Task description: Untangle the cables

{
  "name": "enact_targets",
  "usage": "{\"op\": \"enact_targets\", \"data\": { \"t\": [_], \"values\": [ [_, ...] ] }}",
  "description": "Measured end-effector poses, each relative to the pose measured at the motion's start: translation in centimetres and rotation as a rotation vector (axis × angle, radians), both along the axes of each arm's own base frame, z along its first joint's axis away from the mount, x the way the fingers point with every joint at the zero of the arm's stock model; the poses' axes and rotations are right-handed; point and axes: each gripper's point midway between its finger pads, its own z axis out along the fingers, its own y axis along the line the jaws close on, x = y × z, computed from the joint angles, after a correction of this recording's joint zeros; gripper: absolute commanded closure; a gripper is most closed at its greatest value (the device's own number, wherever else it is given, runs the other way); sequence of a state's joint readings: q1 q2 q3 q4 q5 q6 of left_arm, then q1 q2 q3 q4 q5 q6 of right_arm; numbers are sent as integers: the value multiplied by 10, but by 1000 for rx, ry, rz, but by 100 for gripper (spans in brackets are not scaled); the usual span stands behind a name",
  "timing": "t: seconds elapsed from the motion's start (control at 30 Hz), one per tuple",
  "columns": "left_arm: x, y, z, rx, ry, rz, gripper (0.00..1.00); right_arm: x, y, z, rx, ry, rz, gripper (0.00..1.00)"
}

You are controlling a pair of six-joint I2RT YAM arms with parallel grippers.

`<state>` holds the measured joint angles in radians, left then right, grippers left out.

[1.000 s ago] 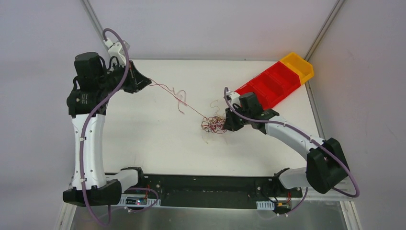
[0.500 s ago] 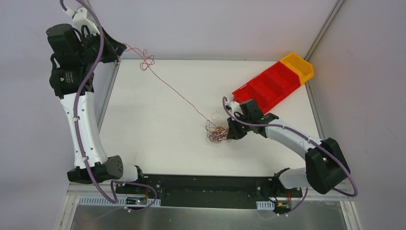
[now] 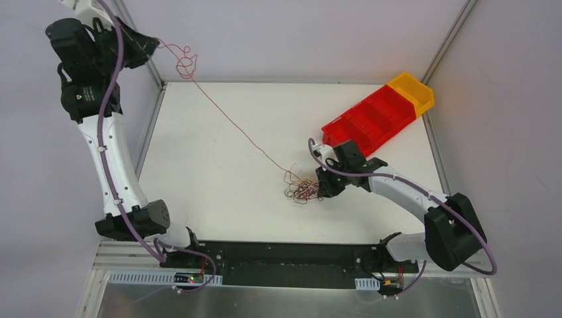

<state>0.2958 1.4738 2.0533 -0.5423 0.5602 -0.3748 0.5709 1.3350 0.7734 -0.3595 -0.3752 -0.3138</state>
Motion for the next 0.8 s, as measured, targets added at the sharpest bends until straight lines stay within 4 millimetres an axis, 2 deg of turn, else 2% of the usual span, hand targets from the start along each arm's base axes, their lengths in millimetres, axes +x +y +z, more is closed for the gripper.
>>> {"op": "enact_targets", "data": {
  "t": [0.07, 0.1, 0.13, 0.2, 0.3, 0.37, 0.4, 0.5, 0.67, 0.73, 0.8],
  "values": [
    [3, 12, 19, -43, -46, 23, 100, -3, -2, -2, -3, 4, 11, 87],
    [5, 17, 36, -59, -88, 27, 100, -5, -3, -4, -5, 8, 14, 84],
    [7, 20, 53, -66, -135, 31, 100, -8, -4, -6, -9, 12, 16, 76],
    [7, 23, 88, -79, -242, 32, 100, -14, -9, -11, -23, 29, 19, 68],
    [0, 16, 114, -106, -324, 3, 100, -18, -13, -14, -36, 46, 19, 56],
    [-3, 11, 122, -122, -351, -24, 100, -18, -14, -14, -38, 47, 22, 43],
    [-4, 9, 122, -131, -354, -38, 100, -19, -14, -14, -38, 50, 22, 40],
    [0, 1, 113, -171, -330, -100, 100, -20, -13, -8, -37, 59, 26, 38],
    [13, -4, 83, -207, -249, -161, 100, 0, 3, 24, 19, 1, 33, 29],
    [17, -4, 69, -211, -212, -174, 99, 6, 7, 33, 35, -23, 32, 26],
    [24, -4, 42, -206, -156, -196, 91, 9, 9, 36, 40, -29, 31, 22]
  ]
}}
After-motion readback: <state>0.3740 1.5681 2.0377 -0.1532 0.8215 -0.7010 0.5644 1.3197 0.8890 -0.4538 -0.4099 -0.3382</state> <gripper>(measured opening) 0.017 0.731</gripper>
